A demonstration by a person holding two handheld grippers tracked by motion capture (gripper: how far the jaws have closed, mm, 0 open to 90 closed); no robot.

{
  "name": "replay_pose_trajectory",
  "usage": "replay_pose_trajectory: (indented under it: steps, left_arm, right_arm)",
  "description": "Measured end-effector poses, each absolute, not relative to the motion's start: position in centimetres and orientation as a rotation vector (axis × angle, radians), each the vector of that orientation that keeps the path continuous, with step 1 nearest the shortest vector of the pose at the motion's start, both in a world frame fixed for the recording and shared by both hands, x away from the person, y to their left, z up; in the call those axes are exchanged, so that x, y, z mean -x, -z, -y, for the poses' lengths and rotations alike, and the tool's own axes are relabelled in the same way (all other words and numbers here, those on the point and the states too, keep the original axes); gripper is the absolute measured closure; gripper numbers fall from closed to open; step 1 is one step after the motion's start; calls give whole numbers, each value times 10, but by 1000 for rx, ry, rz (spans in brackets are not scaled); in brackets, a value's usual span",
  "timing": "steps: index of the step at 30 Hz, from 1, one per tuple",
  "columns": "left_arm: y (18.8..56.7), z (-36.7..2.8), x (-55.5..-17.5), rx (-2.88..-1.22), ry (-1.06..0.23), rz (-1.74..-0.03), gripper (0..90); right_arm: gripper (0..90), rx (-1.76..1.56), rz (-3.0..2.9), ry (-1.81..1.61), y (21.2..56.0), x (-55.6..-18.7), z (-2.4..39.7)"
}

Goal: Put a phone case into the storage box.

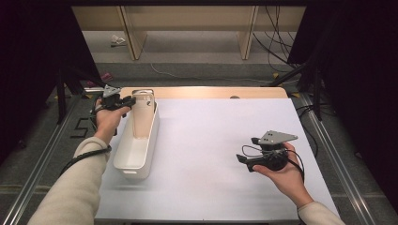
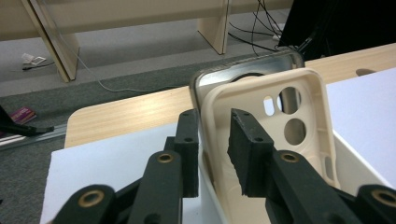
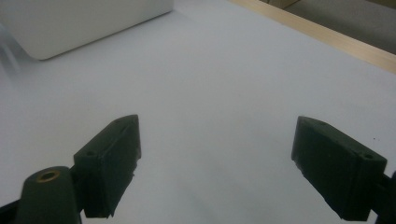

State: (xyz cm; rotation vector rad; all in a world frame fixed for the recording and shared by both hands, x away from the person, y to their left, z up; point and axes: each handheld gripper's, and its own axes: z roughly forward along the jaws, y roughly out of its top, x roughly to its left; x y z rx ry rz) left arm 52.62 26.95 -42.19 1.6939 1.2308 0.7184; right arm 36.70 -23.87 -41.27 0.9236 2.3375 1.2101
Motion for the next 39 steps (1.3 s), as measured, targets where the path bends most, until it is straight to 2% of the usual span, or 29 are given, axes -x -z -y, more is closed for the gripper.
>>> replay_pose_trajectory:
  steps: [5, 13, 23, 33, 36, 39]
  left_arm:
    - [421, -272, -524, -1714, -754, -1246, 699]
    - [413, -268, -518, -1711, -744, -1245, 578]
    - [405, -264, -501, -1693, -658, -1243, 365]
    - [394, -262, -486, -1725, -651, -1220, 157]
    - [392, -262, -481, -1719, -624, -1212, 147]
    - [391, -259, -475, -1754, -650, -1184, 144]
  right_arm:
    - [165, -925, -2336, -1211, 413, -367, 239]
    - [165, -928, -2338, -1210, 413, -368, 239]
    - [165, -932, -2335, -1210, 413, -368, 239]
    - [165, -934, -2335, -1210, 413, -368, 239]
    - [165, -936, -2332, -1211, 413, -368, 239]
    - [165, -936, -2332, -1211, 413, -368, 240]
